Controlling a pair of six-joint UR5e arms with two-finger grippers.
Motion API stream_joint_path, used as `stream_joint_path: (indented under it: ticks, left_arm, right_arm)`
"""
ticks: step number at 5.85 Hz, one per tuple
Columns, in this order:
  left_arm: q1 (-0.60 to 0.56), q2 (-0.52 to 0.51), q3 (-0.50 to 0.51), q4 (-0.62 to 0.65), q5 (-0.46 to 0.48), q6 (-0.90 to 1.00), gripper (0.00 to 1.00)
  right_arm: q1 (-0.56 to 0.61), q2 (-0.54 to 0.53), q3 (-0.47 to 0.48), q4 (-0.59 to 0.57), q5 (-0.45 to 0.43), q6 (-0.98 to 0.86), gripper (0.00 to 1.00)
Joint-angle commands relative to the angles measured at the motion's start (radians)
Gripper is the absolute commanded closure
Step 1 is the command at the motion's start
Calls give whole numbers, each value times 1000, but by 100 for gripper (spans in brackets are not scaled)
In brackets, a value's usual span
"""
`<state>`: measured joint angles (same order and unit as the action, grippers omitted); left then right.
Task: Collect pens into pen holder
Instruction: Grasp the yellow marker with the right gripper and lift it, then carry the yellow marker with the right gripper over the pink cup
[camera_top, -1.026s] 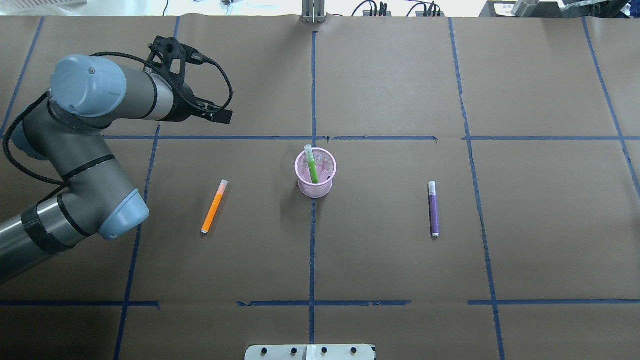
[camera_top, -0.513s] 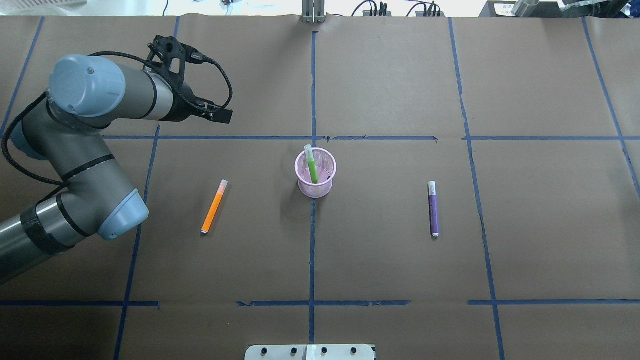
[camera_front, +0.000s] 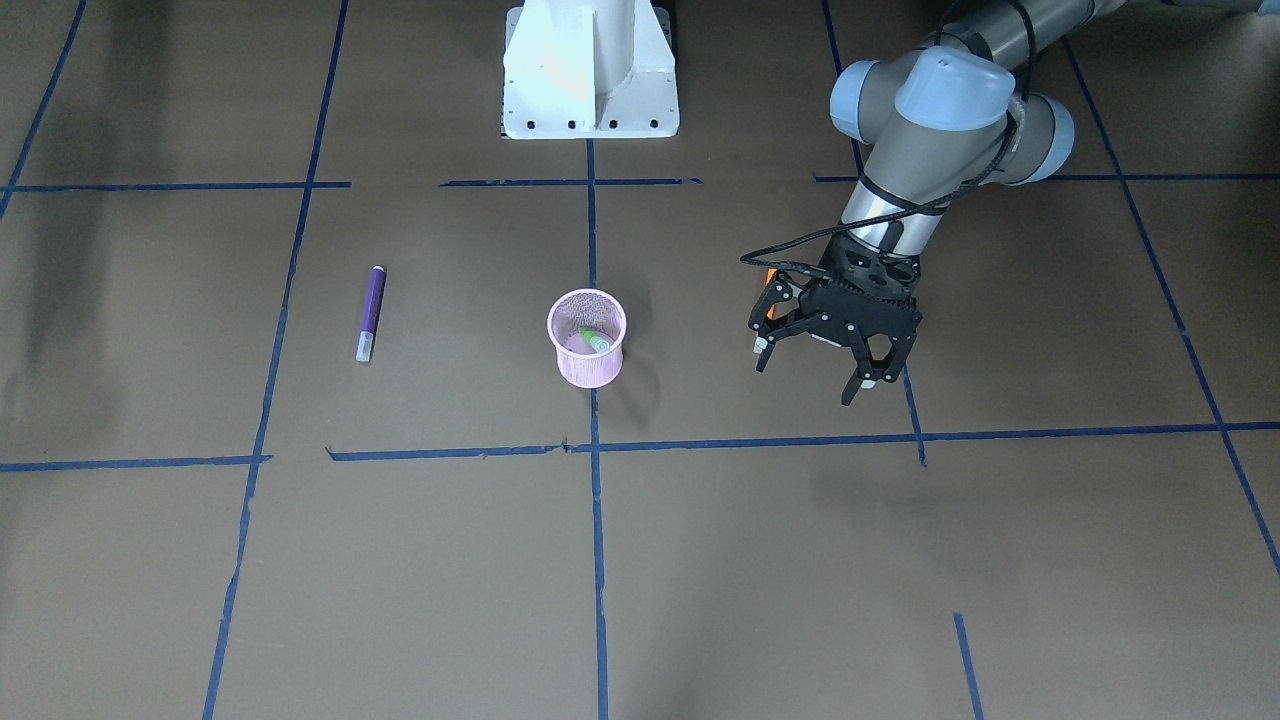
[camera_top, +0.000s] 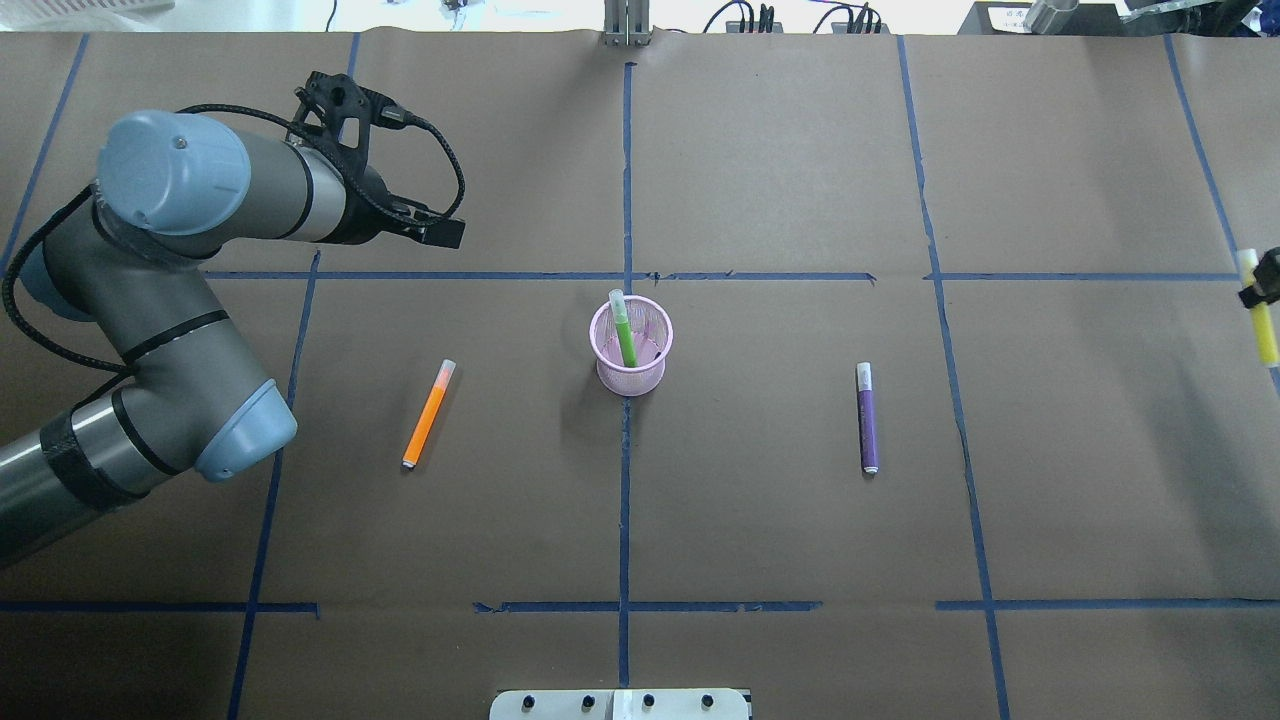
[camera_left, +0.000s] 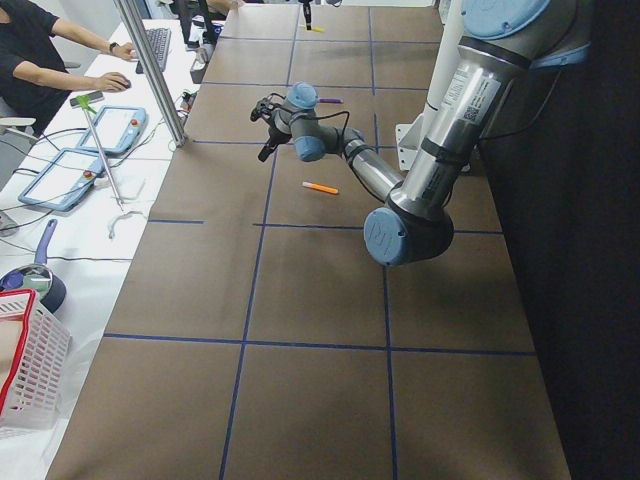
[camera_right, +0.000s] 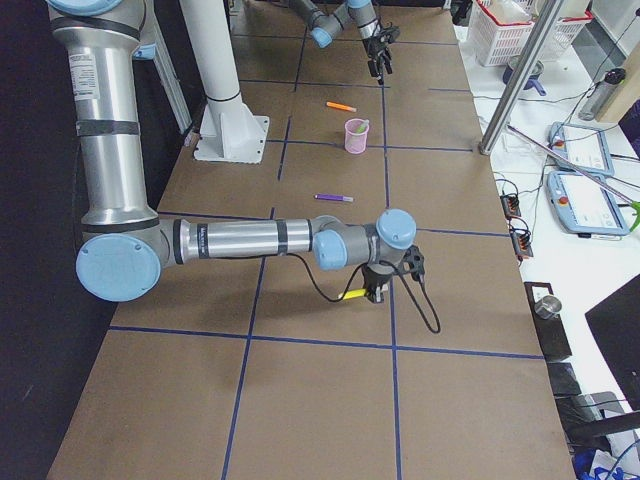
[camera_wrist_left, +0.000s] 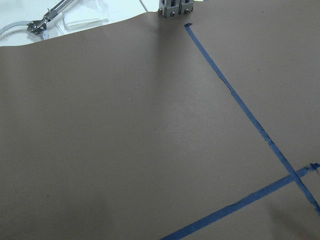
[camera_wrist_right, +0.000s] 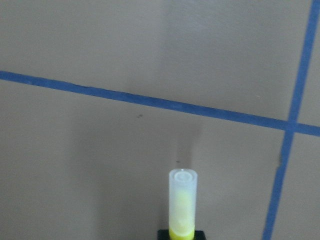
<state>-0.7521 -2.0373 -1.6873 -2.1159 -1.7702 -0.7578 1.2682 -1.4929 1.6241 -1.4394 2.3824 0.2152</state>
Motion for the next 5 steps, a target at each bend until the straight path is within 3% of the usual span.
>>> stream_joint_path:
  ticks: [1,3,5]
  left_arm:
    - [0,0,1,1,0,0,0]
    - [0,2,1,1,0,0,0]
    - [2,2,3,-1,0,0,0]
  right_arm:
    - [-187,113,187,1,-85,323,100]
    - [-416,332,275,-3,-288,711,100]
    - [-600,475,296,-4,-565,829,100]
